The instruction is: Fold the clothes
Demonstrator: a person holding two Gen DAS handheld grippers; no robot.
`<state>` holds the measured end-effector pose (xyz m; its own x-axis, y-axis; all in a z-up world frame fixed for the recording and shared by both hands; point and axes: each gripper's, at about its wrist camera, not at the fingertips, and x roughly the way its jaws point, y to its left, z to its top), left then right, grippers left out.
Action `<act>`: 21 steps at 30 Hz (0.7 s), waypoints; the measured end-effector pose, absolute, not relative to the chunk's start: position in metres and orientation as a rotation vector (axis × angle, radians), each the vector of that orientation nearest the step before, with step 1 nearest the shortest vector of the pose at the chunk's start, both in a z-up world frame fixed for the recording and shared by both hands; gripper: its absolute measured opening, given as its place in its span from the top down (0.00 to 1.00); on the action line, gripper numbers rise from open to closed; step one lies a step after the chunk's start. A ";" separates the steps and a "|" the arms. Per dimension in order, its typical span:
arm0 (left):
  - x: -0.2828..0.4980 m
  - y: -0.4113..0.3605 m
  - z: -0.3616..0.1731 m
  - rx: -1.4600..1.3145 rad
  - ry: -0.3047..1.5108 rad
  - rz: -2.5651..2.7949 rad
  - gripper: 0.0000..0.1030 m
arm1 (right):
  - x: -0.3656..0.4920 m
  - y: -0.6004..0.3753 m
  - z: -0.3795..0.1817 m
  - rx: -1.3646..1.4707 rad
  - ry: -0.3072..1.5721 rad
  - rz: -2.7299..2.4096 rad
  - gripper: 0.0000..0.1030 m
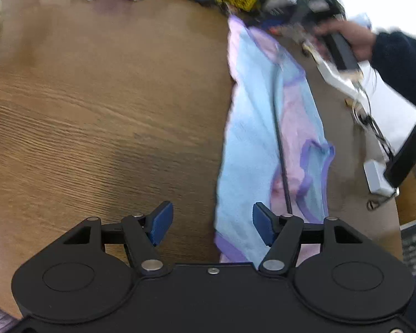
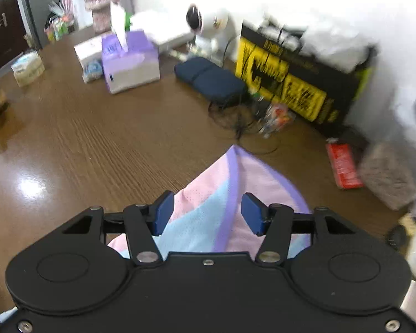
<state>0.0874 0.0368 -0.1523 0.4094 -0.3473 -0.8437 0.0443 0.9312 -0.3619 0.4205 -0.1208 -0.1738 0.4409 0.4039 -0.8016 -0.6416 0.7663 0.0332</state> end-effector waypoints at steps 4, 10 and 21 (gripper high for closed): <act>0.089 0.023 -0.159 -0.285 1.153 -0.289 0.83 | 0.447 -0.115 -0.192 -0.239 0.980 0.676 0.64; 0.071 0.014 -0.166 -0.237 1.184 -0.289 0.88 | 0.450 -0.112 -0.191 -0.197 0.954 0.716 0.98; 0.078 0.024 -0.167 -0.254 1.214 -0.299 0.88 | 0.464 -0.128 -0.193 -0.272 0.937 0.687 0.61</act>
<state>0.0784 0.0244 -0.1674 0.3191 -0.3586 -0.8773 0.0900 0.9329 -0.3486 0.4638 -0.1285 -0.1928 0.4017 0.4222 -0.8126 -0.6483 0.7578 0.0732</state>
